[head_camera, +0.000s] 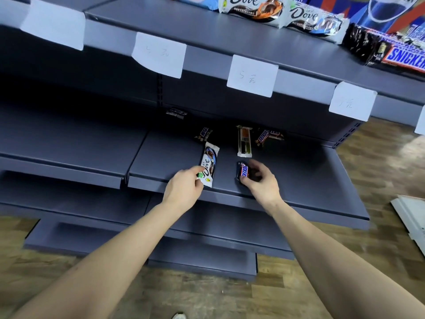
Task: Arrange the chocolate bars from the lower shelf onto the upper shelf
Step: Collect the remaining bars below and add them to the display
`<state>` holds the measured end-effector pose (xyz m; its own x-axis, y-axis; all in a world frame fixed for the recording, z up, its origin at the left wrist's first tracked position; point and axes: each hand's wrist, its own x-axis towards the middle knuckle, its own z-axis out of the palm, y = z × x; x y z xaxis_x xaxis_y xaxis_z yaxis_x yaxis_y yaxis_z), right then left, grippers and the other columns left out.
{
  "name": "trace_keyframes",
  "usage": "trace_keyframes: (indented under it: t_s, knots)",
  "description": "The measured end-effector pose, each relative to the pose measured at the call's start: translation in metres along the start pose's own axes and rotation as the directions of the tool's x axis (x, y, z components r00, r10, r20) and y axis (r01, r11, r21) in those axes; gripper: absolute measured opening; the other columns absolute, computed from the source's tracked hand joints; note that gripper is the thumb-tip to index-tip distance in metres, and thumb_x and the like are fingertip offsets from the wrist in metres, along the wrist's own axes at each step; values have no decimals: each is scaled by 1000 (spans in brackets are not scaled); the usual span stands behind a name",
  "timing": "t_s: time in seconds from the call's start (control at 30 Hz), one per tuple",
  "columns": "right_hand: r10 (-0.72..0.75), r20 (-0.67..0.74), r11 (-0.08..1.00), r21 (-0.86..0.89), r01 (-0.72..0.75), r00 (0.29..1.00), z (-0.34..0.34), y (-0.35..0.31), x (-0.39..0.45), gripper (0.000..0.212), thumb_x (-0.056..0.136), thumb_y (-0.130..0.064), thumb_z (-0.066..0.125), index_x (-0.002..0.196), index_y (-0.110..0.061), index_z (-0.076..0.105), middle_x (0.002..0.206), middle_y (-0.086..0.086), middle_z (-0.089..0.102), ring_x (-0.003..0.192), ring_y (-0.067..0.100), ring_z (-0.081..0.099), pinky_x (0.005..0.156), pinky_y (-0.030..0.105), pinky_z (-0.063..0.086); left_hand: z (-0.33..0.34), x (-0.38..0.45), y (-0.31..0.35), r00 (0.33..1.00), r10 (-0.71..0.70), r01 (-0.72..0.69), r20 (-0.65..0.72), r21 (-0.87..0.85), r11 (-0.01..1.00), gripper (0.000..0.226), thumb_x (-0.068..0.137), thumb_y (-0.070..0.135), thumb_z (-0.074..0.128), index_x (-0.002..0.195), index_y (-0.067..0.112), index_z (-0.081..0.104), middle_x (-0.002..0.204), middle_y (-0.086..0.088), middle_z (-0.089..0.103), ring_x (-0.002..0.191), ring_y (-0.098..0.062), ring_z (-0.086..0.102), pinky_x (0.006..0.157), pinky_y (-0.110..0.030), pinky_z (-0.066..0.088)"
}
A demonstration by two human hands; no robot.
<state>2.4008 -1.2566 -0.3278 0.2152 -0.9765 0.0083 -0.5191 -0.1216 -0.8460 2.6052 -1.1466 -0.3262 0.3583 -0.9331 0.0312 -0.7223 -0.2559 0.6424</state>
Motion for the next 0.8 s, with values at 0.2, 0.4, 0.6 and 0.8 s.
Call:
trace_keyframes:
  t_s: [0.2, 0.4, 0.6, 0.8]
  knots:
    - [114, 94, 953, 272, -136, 989, -12, 3, 1, 48, 89, -6, 50, 131, -27, 59, 125, -11, 65, 113, 0, 59, 100, 20, 43, 6, -4, 6, 1000, -10, 9, 10, 53, 999, 39, 92, 25, 49, 130, 27, 55, 85, -1, 62, 91, -20, 57, 76, -35, 53]
    - [-27, 43, 996, -84, 30, 999, -9, 11, 2, 52, 69, -32, 86, 115, -20, 64, 129, -4, 49, 118, 9, 49, 100, 17, 32, 9, 0, 26, 996, -37, 52, -76, 216, 975, 54, 84, 61, 56, 114, 17, 56, 108, -3, 51, 98, -24, 54, 75, -38, 50]
    - [-54, 89, 995, -79, 61, 995, -19, 17, 2, 39, 81, -10, 73, 117, -25, 67, 134, -6, 49, 124, 8, 47, 104, 15, 29, 24, 10, 38, 988, -60, 98, -142, 280, 955, 69, 79, 57, 65, 124, 9, 43, 119, -8, 49, 110, -26, 49, 84, -37, 46]
    - [-42, 111, 994, -97, 53, 993, -20, 16, 5, 48, 81, -11, 72, 127, -19, 61, 131, -9, 46, 122, 5, 45, 102, 11, 27, 23, 13, 36, 995, -34, 64, -95, 321, 945, 59, 82, 30, 62, 135, 12, 42, 122, -8, 51, 112, -26, 45, 90, -37, 40]
